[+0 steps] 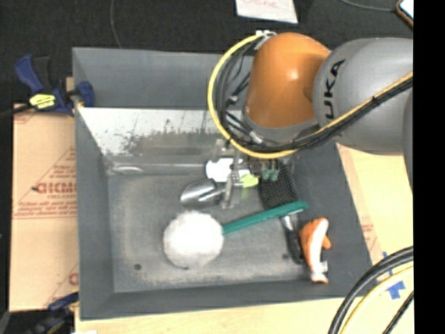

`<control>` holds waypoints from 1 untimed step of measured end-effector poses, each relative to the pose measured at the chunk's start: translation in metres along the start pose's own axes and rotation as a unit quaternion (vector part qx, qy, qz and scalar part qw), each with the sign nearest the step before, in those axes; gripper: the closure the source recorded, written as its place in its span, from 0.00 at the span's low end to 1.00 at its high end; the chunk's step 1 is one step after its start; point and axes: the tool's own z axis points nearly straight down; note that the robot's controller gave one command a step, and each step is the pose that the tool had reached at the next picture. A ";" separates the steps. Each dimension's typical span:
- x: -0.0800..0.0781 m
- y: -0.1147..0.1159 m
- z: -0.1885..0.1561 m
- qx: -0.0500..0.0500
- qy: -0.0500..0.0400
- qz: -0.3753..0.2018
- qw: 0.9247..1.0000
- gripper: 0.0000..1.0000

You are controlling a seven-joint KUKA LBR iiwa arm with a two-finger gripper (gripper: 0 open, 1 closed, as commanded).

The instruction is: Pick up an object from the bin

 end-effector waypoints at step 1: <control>-0.002 0.000 -0.004 0.000 -0.004 0.001 1.000 0.00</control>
Offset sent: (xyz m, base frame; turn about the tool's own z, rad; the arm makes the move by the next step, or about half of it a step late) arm 0.0483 -0.0708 -0.1376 -0.0388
